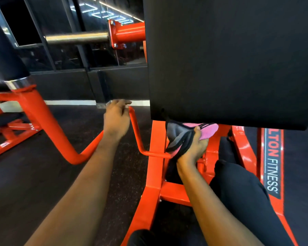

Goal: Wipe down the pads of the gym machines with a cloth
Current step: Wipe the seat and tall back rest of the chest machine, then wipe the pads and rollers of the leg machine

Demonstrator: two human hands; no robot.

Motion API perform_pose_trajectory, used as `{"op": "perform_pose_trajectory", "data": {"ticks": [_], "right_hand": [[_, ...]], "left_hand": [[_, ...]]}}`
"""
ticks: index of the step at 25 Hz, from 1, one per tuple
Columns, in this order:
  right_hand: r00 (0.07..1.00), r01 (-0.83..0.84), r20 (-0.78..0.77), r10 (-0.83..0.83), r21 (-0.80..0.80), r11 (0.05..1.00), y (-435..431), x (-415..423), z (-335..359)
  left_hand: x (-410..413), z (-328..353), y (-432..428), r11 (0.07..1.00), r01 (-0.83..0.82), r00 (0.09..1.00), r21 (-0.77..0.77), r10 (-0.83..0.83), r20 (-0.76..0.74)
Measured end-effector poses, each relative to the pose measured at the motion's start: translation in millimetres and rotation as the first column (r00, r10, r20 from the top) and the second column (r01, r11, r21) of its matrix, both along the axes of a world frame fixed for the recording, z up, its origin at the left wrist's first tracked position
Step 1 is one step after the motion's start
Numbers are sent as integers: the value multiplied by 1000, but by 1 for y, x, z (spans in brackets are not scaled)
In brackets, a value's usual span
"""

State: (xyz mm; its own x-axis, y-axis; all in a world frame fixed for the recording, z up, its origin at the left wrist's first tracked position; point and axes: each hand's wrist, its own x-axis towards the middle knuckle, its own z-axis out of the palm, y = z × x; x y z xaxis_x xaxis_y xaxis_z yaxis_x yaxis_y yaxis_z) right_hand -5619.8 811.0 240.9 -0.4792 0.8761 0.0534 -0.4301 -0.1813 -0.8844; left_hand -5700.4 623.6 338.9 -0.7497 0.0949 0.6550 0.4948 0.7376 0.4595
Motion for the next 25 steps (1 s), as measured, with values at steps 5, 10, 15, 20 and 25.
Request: {"op": "perform_pose_trajectory", "data": {"ticks": [5,10,15,20,25], "right_hand": [[990,-53,135,-36,602,797,5,43,8],[968,-251,164,192,715,653,28,96,34],[958,-277,85,274,524,805,74,180,69],[984,-133,176,21,654,744,130,257,116],[970,-35,198,-142,689,724,174,315,163]], "left_hand": [[52,18,58,844,520,824,130,-536,186],[107,35,113,823,557,818,-112,-520,246],[171,69,122,760,613,786,-214,-615,65],[224,98,140,730,670,726,-136,-682,-85],[240,88,191,808,587,805,47,-578,-131]]}}
